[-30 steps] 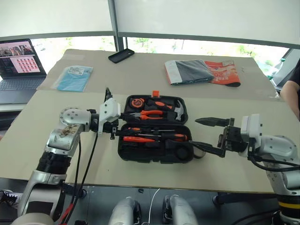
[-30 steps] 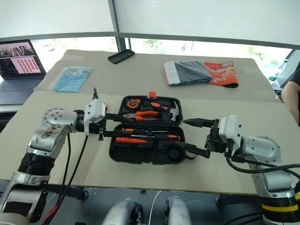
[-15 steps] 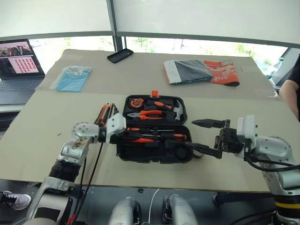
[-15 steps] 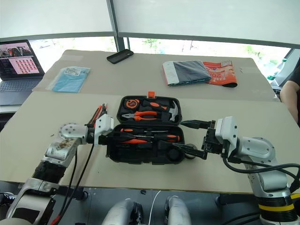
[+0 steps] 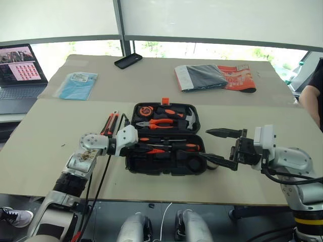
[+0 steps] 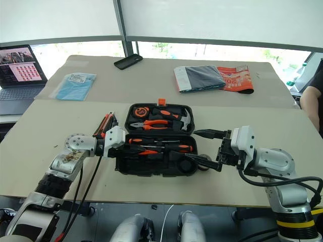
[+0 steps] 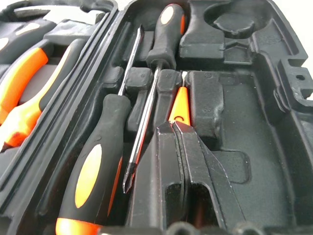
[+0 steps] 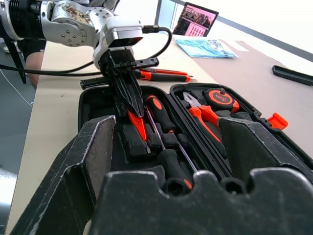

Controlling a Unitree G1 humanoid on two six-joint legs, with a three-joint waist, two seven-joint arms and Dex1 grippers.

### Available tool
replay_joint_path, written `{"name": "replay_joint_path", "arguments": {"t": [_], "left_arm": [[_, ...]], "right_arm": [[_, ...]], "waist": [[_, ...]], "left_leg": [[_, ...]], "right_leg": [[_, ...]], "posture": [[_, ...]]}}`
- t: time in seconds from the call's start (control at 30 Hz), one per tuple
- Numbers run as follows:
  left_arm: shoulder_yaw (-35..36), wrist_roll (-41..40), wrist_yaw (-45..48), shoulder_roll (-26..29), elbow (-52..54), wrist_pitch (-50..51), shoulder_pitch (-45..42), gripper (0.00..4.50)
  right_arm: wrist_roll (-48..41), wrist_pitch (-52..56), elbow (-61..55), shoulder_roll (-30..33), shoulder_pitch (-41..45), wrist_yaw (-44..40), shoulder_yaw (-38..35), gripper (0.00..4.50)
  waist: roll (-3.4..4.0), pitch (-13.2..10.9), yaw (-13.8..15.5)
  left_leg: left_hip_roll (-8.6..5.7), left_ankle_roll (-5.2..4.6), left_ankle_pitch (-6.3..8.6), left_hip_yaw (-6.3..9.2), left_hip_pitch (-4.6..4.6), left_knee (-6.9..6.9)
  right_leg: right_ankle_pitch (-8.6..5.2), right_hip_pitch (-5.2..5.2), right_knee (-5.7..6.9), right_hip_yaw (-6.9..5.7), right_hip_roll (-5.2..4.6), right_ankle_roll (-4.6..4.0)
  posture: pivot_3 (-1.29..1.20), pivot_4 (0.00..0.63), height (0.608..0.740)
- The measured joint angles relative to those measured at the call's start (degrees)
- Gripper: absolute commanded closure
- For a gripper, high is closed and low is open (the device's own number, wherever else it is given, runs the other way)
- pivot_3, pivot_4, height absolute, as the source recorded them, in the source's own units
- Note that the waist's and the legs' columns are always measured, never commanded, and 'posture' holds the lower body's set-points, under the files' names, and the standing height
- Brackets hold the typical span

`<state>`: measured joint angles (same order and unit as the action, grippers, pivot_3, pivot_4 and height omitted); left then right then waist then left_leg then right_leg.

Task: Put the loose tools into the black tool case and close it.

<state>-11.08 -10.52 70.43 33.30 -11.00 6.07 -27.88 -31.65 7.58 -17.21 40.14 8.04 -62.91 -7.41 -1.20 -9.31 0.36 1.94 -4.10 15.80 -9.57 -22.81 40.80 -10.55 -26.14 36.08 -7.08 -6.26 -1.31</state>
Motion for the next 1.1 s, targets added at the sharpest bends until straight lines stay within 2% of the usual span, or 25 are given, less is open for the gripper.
{"name": "replay_joint_path", "arguments": {"t": [0.1,0.17,0.27,0.33,0.47,0.6,0.63,0.7,0.77,0.87,1.0,1.03,1.1], "left_arm": [[0.3,-0.8,0.2,1.1,2.4,1.9,1.3,4.46],[3.4,-3.8,-0.5,1.2,3.4,3.3,3.6,4.46],[12.0,-10.5,-2.8,1.1,4.4,5.7,7.1,3.8],[20.0,-15.7,-5.2,1.9,9.3,7.2,11.0,3.1],[31.8,-19.1,-11.0,4.3,16.5,9.2,21.1,1.62],[44.0,-19.0,-18.0,0.9,19.4,9.6,40.4,0.08],[46.3,-18.6,-19.7,0.3,18.7,9.8,43.6,0.08],[49.8,-17.6,-22.8,-0.2,17.0,9.7,47.6,0.08],[52.5,-17.7,-25.6,-1.2,17.0,9.6,49.5,0.0],[53.6,-18.9,-29.0,-3.5,18.4,11.1,51.1,0.0],[52.1,-20.3,-36.1,-3.1,23.4,18.8,46.6,0.0],[50.9,-21.8,-36.5,-2.0,25.5,21.3,45.2,0.0],[48.3,-24.1,-38.8,-0.1,28.6,26.8,40.5,0.0]], "right_arm": [[0.0,0.0,0.5,0.0,0.0,-0.1,0.1,0.61],[0.0,-0.1,1.2,-0.1,0.1,-0.6,0.1,0.61],[0.1,-1.0,2.4,-0.1,0.0,-1.0,0.0,0.61],[0.6,-2.8,3.2,-0.3,0.0,-1.5,-0.3,0.61],[1.2,-6.5,4.3,-1.2,-0.2,-1.7,-1.6,0.61],[3.7,-12.0,6.8,-2.0,-2.3,-1.7,-3.1,0.61],[3.7,-12.6,7.0,-2.6,-2.9,-1.7,-3.3,0.61],[3.5,-13.1,7.2,-3.3,-3.5,-1.4,-3.3,0.61],[1.6,-12.1,7.2,-3.3,-3.6,-1.4,-3.4,0.1],[-1.3,-10.8,7.1,-4.1,-4.0,-1.3,-4.3,0.03],[-2.8,-10.7,5.4,-6.2,-4.4,-1.2,-3.9,0.03],[-3.2,-10.6,4.1,-7.2,-4.4,-0.6,-3.6,0.03],[-3.7,-9.3,2.0,-8.0,-3.9,0.7,-2.7,0.03]], "waist": [[0.01,0.0,-0.3],[0.01,0.0,-0.6],[-0.02,0.0,-0.7],[-0.03,0.0,-0.8],[-0.01,0.0,-1.0],[-0.1,0.0,-1.0],[-0.11,0.0,-0.9],[-0.1,-0.1,-0.4],[-0.05,-0.1,0.6],[-0.05,0.0,1.2],[-0.09,0.0,1.7],[-0.1,0.0,1.7],[-0.07,0.0,1.7]], "left_leg": [[0.0,0.01,0.0,-0.01,0.01,-0.03],[0.06,0.04,-0.02,0.0,0.0,-0.04],[0.08,0.11,-0.06,0.03,-0.06,-0.03],[0.08,0.11,-0.06,0.03,-0.05,-0.04],[0.03,0.07,-0.02,-0.01,-0.01,-0.05],[0.05,0.27,0.16,0.01,-0.05,-0.07],[0.06,0.57,0.33,0.02,-0.04,-0.07],[0.06,0.56,0.46,0.08,-0.04,-0.07],[0.06,0.33,0.62,0.15,0.09,-0.06],[0.04,0.2,0.71,0.14,0.11,-0.06],[0.04,0.22,0.71,0.14,0.0,-0.07],[0.04,0.4,0.6,0.12,-0.05,-0.06],[0.04,0.76,0.39,0.11,-0.06,-0.07]], "right_leg": [[0.0,-0.01,-0.01,0.02,0.0,-0.01],[0.0,-0.03,-0.01,0.03,-0.05,-0.01],[0.0,-0.08,0.0,0.0,-0.14,-0.01],[0.0,-0.07,-0.04,0.02,-0.19,-0.01],[0.0,-0.01,-0.09,0.05,-0.25,0.0],[-0.01,-0.04,-0.21,0.02,-0.26,0.01],[-0.02,-0.04,-0.2,0.02,-0.27,0.0],[-0.04,-0.06,-0.19,-0.02,-0.31,-0.04],[-0.25,-0.13,-0.23,-0.08,-0.38,-0.38],[-0.25,-0.09,-0.29,-0.04,-0.41,-0.38],[-0.22,-0.02,-0.24,-0.03,-0.36,-0.35],[-0.01,-0.03,-0.18,-0.01,-0.34,-0.05],[0.0,-0.02,-0.17,0.0,-0.3,-0.03]], "posture": [[0.0,0.15,0.74],[0.0,0.15,0.74],[0.0,0.15,0.74],[0.0,0.15,0.74],[0.0,0.15,0.74],[0.0,0.15,0.74],[0.0,0.15,0.74],[0.0,0.15,0.74],[0.0,0.15,0.74],[0.0,0.15,0.74],[0.0,0.15,0.74],[0.0,0.15,0.74],[0.0,0.15,0.74]]}}
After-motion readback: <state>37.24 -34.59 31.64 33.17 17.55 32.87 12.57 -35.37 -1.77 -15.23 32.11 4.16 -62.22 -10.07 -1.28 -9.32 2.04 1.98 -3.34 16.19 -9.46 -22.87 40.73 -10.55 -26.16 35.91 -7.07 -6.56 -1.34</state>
